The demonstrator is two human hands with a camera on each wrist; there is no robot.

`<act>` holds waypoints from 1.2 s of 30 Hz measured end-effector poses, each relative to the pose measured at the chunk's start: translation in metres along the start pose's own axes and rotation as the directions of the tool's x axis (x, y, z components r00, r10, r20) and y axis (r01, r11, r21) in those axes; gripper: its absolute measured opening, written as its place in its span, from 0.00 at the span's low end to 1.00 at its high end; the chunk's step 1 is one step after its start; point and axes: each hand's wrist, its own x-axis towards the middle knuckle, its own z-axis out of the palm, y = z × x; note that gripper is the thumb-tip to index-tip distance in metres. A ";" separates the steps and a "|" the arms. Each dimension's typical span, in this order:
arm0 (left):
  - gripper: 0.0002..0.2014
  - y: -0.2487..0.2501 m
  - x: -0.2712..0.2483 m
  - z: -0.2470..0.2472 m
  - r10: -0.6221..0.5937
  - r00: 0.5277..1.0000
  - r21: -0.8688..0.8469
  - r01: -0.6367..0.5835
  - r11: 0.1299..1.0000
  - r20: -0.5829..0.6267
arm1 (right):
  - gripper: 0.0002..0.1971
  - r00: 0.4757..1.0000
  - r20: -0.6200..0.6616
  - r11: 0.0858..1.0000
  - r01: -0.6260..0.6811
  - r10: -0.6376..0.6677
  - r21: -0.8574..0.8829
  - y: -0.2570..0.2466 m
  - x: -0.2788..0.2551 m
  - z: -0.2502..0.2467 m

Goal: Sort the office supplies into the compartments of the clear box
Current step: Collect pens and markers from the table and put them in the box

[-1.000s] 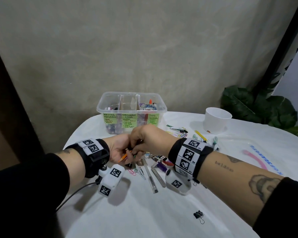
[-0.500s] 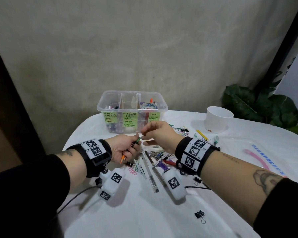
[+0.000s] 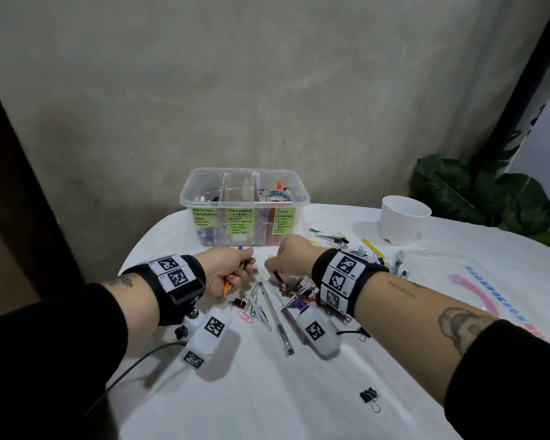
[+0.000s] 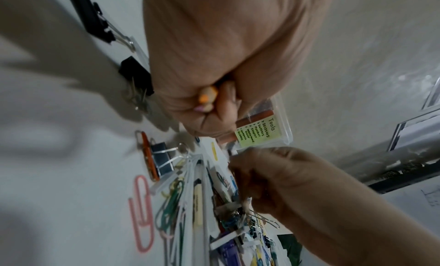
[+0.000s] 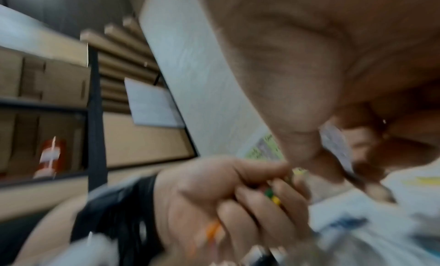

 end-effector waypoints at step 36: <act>0.17 0.149 0.023 -0.033 0.512 0.830 0.942 0.045 0.331 -0.220 | 0.17 0.819 -0.418 0.919 0.370 -0.392 -0.136 -0.004 0.054 -0.028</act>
